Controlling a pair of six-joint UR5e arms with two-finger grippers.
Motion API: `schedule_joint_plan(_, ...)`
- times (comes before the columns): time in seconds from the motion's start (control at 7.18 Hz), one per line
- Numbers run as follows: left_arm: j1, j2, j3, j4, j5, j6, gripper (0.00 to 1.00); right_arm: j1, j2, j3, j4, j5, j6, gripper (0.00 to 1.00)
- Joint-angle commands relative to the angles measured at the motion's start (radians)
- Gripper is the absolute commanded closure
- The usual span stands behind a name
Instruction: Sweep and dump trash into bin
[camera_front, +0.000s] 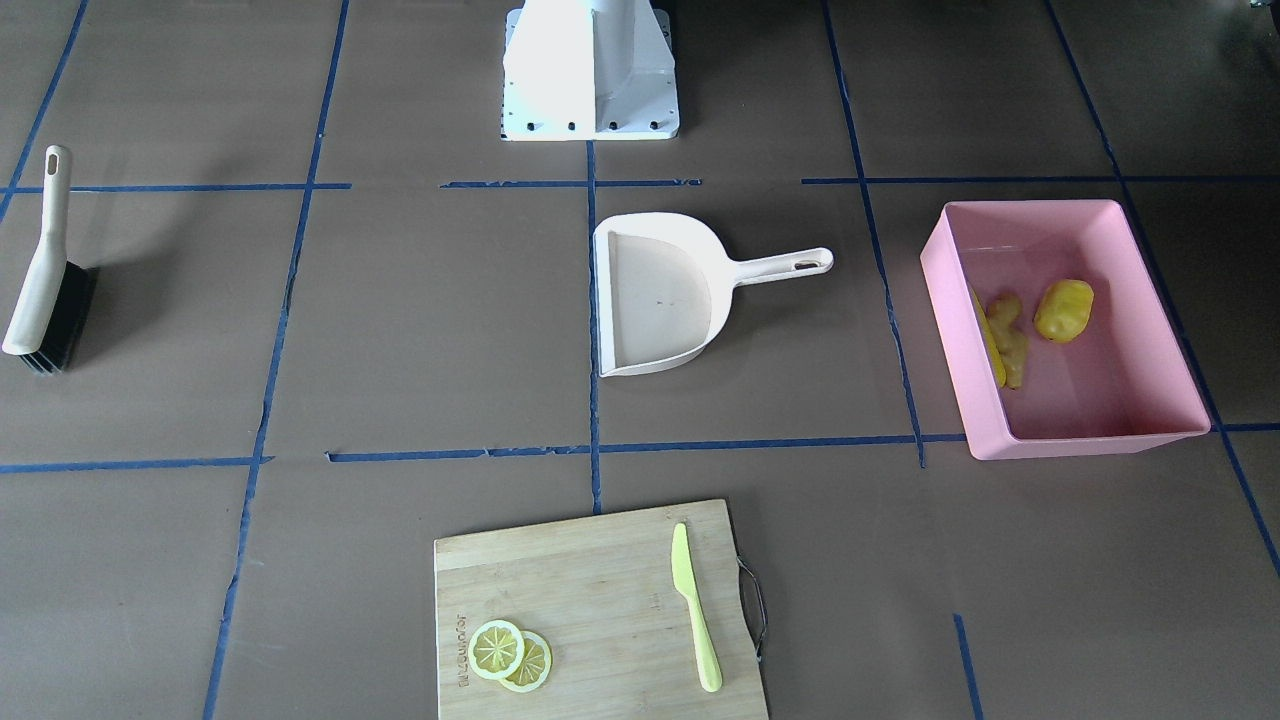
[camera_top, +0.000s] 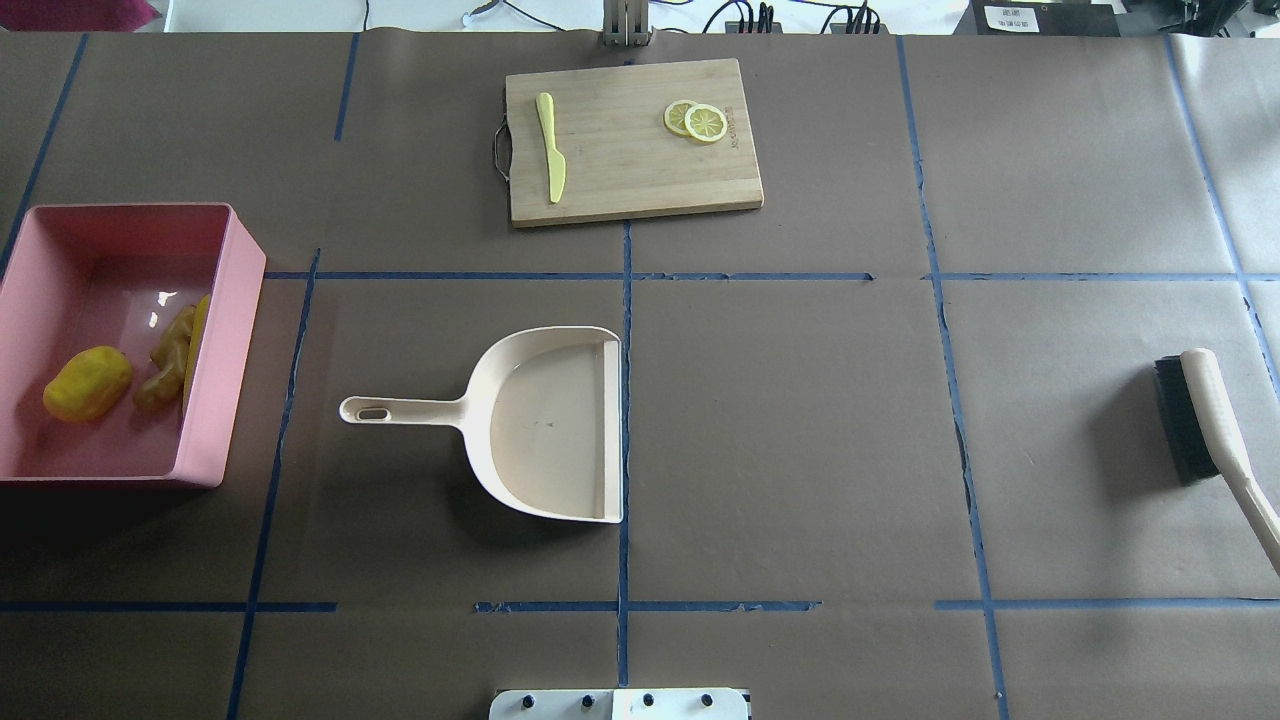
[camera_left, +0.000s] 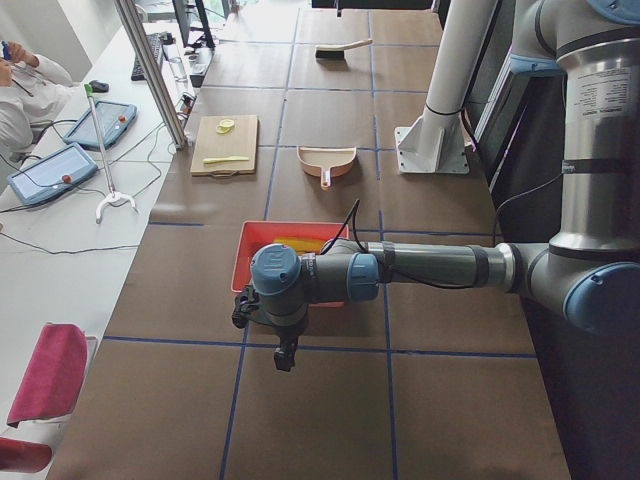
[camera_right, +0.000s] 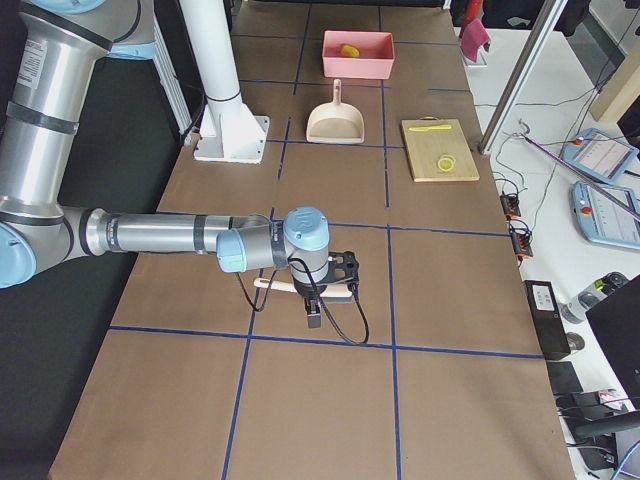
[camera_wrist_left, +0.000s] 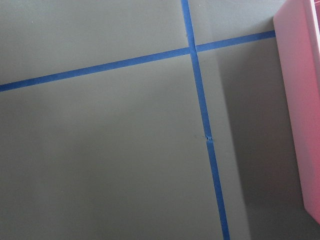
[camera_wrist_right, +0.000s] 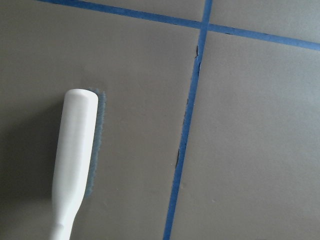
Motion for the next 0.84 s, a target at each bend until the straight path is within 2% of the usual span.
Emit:
schedule_joint_plan(0.0, -0.001, 0.0, -0.001, 0.0, 0.0, 0.002, 0.0, 0.113, 0.043, -0.007, -0.164, -0.004, -0.178, 0.0)
schedule_joint_plan(0.7, -0.001, 0.004, -0.004, 0.003, 0.003, 0.004, 0.0, 0.112, 0.034, -0.054, -0.152, -0.003, -0.162, 0.0)
